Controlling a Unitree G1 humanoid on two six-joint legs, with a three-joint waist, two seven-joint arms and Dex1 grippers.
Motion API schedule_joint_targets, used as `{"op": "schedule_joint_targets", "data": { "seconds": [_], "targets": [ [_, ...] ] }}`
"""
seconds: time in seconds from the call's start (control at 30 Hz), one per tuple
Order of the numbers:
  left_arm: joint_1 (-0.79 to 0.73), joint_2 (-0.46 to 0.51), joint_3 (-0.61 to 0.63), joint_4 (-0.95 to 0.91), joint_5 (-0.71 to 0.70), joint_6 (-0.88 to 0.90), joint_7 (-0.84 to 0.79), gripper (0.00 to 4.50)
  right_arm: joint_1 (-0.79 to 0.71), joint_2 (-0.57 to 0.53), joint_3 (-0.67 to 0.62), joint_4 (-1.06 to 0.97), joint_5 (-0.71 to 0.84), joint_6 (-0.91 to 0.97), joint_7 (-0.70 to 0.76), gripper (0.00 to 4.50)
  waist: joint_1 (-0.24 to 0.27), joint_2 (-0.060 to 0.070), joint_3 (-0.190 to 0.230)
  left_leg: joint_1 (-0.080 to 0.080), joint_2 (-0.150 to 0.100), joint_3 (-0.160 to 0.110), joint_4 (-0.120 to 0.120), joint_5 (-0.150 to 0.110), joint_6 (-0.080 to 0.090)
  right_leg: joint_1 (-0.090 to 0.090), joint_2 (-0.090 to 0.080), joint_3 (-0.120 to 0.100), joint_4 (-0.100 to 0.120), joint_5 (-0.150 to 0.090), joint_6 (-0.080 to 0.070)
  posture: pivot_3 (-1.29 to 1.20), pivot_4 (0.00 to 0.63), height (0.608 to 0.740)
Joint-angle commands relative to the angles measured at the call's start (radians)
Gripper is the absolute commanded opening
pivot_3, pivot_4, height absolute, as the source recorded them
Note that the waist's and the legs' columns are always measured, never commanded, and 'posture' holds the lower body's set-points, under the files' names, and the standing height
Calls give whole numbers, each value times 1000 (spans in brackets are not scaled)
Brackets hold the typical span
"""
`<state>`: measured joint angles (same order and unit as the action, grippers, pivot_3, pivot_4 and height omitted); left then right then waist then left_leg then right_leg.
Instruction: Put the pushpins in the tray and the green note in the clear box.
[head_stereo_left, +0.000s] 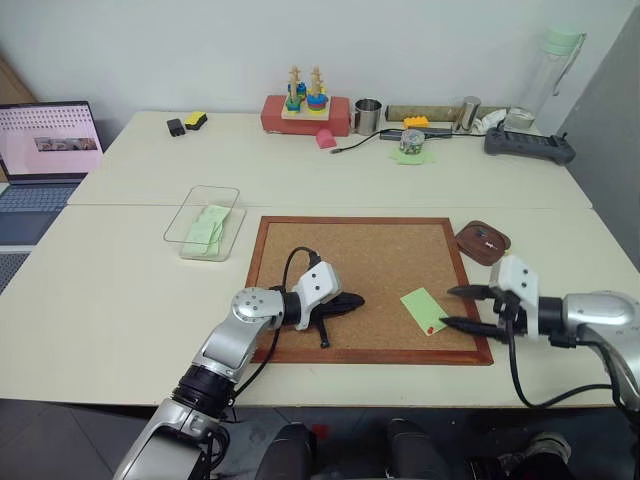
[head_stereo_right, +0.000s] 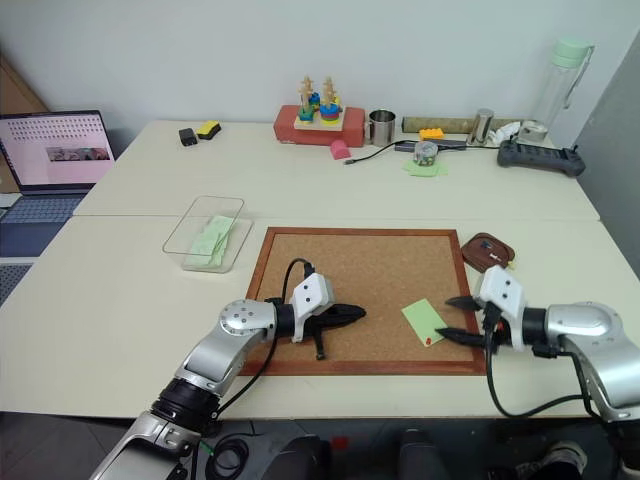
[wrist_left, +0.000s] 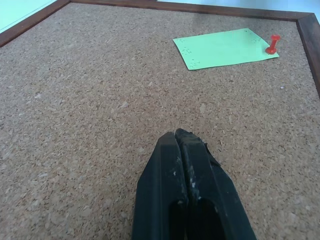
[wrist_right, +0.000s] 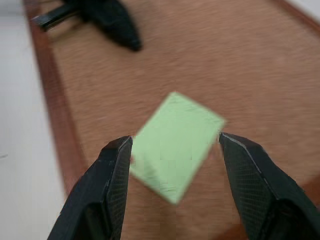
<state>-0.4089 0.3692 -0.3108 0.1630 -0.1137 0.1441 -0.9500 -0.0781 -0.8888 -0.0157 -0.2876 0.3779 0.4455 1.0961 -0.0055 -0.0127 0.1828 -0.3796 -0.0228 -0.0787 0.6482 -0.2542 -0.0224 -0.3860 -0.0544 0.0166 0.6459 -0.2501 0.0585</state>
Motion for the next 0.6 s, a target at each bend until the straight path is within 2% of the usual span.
{"op": "schedule_joint_targets", "data": {
  "seconds": [0.03,0.23,0.6],
  "targets": [
    [8,13,-4,28,30,13,13,0,41,-20,2,-48,5,-20,31,2869,0,0,0,0,0,0,0,0,0,0,0,0,0,0,0,0,150,740],
    [12,15,-5,24,31,16,13,0,57,-7,37,-60,-26,-47,26,2869,0,0,0,0,0,0,0,0,0,0,0,0,0,0,0,0,150,740],
    [11,17,-8,29,33,12,11,0,-16,77,78,54,-66,-94,-15,2869,2,0,0,0,0,-1,0,0,0,0,0,0,0,0,0,0,150,740]
  ]
}}
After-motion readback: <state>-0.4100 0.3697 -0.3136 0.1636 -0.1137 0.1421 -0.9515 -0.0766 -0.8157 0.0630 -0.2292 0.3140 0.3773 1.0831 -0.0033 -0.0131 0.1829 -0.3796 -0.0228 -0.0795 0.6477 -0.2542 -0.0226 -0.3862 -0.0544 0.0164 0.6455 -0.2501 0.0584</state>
